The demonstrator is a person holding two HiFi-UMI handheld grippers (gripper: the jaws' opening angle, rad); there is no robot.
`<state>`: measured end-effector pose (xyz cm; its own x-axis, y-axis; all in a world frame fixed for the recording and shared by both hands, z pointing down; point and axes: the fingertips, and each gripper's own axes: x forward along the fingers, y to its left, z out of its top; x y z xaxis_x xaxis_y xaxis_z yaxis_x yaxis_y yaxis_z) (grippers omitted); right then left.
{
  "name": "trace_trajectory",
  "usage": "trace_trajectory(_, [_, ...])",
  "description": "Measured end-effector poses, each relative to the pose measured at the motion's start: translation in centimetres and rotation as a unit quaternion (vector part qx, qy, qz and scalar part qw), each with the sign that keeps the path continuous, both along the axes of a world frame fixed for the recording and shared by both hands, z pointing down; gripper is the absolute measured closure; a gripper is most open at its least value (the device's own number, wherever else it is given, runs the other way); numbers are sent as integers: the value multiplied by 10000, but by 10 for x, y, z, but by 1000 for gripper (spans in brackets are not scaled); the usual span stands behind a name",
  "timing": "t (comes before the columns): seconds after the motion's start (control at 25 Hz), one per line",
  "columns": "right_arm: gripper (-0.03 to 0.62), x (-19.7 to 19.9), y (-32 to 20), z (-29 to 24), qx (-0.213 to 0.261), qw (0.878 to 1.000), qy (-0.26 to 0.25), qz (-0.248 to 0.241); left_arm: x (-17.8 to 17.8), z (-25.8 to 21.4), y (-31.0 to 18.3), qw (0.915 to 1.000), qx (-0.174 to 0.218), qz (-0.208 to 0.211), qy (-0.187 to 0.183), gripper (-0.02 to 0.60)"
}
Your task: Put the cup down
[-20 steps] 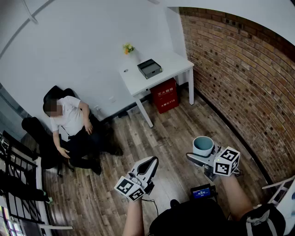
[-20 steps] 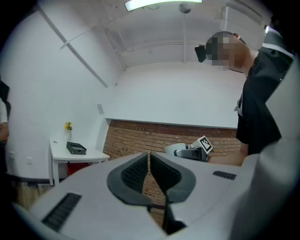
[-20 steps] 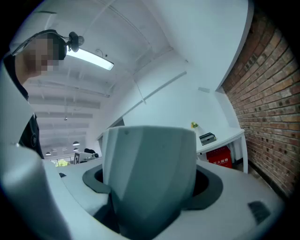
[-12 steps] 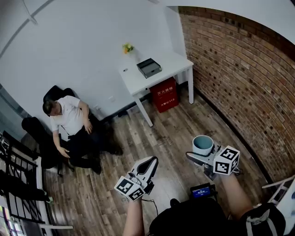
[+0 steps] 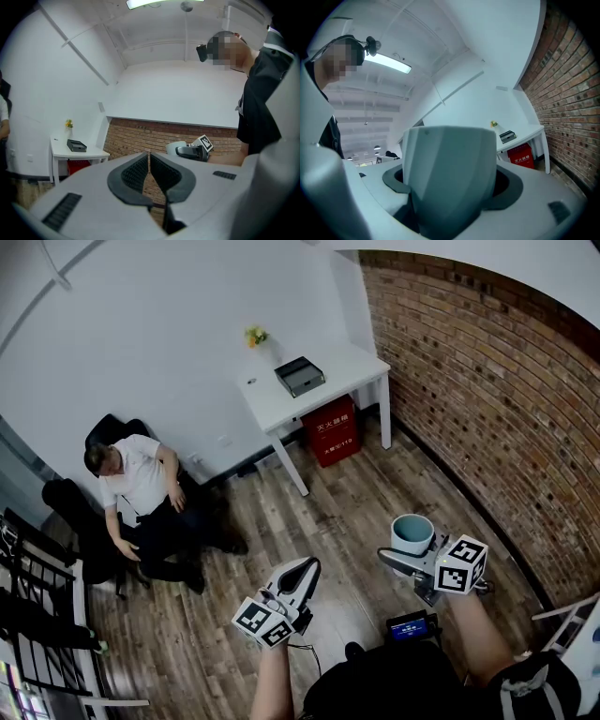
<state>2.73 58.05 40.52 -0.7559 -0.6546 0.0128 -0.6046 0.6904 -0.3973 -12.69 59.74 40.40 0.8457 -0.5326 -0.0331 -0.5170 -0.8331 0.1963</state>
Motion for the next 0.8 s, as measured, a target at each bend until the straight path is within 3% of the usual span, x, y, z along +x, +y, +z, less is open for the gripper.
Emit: trace_trajectory(0.8, [186,4,-1,0,-53,10000,-39,-33,5,-1,-3,10000,-5,21,-8,571])
